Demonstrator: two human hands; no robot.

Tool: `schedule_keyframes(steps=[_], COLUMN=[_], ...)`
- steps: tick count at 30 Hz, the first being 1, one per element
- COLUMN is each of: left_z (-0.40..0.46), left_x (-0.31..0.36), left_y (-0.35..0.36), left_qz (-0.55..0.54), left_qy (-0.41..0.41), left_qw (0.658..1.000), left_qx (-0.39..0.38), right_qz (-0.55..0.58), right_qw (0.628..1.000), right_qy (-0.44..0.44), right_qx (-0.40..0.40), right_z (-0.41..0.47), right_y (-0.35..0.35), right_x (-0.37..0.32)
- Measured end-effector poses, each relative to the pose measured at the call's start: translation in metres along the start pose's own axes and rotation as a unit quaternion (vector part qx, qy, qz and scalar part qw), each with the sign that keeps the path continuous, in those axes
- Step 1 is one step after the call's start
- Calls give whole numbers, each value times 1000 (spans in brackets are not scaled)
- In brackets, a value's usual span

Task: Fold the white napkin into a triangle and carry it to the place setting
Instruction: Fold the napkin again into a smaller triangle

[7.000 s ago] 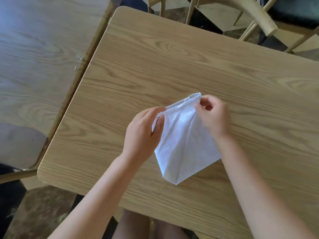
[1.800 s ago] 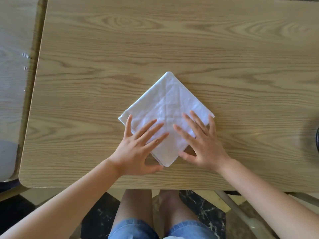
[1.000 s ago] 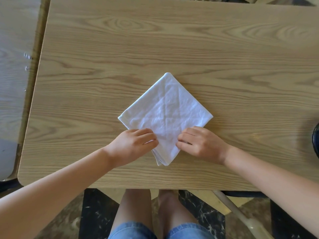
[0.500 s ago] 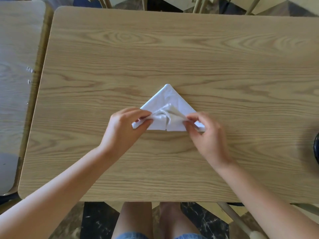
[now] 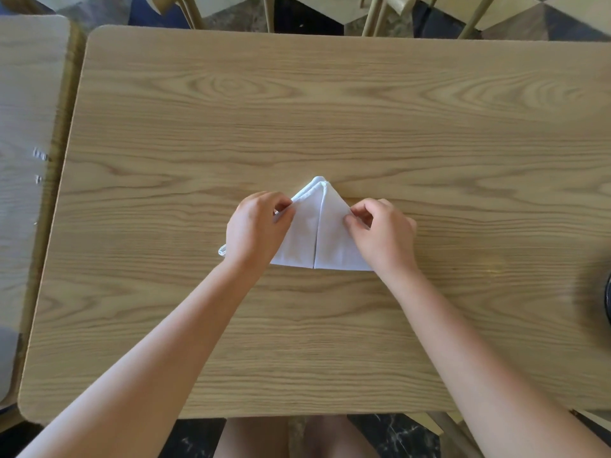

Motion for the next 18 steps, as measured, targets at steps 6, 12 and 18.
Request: schedule_keyframes(steps=[6, 12, 18], left_z=[0, -4, -16], left_x=[-11, -12, -11], left_y=[15, 25, 18], left_qz=[-18, 34, 171], left_qy=[22, 51, 226], left_qw=[999, 995, 959], left_qx=[41, 77, 7], right_qz=[-31, -128, -182], right_qw=[999, 980, 943], right_qy=[-23, -81, -261], right_qx=[33, 129, 96], right_z=[7, 1, -13], right_y=[8, 15, 24], right_x=[0, -2, -16])
Point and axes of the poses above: each hand's wrist, its own z-axis towards the middle knuckle, its own y-axis out of the palm, x = y × z, the point moved 1 cm from there along z, towards the middle knuckle, and after that the axes turned 6 degrees about -z, right-handed, at the moved point
